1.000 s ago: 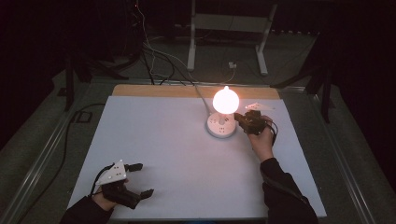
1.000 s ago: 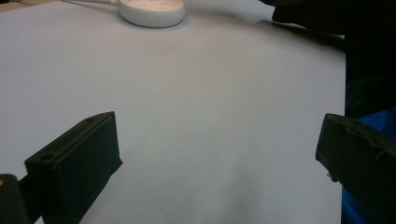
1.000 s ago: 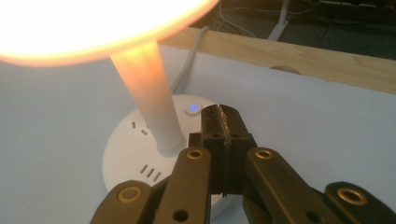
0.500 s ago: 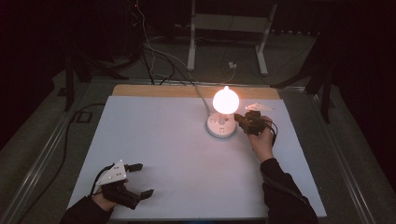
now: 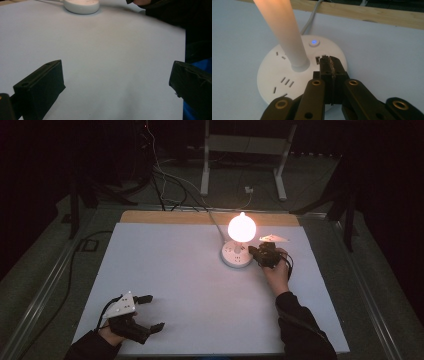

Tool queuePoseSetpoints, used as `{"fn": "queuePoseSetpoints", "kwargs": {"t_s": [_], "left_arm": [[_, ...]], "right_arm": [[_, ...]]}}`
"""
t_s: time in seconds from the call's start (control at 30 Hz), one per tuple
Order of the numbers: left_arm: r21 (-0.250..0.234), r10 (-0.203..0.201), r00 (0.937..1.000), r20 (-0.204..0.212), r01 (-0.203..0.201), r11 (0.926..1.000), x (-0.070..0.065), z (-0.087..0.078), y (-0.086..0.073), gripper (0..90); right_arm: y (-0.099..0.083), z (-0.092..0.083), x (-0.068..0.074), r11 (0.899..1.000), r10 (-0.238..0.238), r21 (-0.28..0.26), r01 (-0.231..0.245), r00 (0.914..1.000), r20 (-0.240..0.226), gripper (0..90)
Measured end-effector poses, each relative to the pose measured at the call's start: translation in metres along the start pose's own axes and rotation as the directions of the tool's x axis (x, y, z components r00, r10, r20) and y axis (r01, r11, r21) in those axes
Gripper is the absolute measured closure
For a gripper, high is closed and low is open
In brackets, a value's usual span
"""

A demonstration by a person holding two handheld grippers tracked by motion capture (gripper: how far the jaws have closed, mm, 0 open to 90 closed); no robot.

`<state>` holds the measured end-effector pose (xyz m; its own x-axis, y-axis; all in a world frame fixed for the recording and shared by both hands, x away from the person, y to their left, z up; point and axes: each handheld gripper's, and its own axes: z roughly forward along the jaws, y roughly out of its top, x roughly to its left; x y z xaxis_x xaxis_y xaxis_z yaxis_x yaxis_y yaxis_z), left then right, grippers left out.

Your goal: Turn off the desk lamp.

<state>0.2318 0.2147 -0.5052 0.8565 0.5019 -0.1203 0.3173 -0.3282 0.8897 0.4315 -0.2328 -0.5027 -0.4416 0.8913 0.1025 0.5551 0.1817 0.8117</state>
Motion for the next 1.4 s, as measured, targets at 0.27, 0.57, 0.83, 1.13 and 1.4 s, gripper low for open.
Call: {"fn": "queuePoseSetpoints", "kwargs": {"t_s": [0.27,0.57,0.83,1.13,1.4], "left_arm": [[-0.004,-0.001,1.0,0.003,0.001,1.0,0.0,0.0,0.0,0.4],[0.001,-0.002,1.0,0.004,0.002,1.0,-0.001,0.001,0.0,0.4],[-0.007,-0.005,1.0,0.004,0.005,1.0,0.001,0.0,0.0,0.5],[-0.008,-0.003,1.0,0.003,0.003,1.0,-0.001,-0.001,0.001,0.4],[-0.01,-0.005,1.0,0.001,0.005,0.9999,0.0,-0.001,0.001,0.4]], "right_arm": [[-0.004,0.005,0.001,1.0,-0.002,0.015,0.002,1.0,-0.003,90.0],[-0.006,0.006,0.003,1.0,-0.029,0.009,0.029,0.9995,0.01,90.0],[0.002,0.0,0.002,1.0,-0.004,-0.006,0.004,1.0,-0.004,90.0],[0.012,-0.008,0.005,1.0,-0.018,-0.019,0.018,0.9998,-0.002,90.0],[0.012,-0.009,0.004,1.0,-0.015,-0.022,0.015,0.9999,0.0,90.0]]}}
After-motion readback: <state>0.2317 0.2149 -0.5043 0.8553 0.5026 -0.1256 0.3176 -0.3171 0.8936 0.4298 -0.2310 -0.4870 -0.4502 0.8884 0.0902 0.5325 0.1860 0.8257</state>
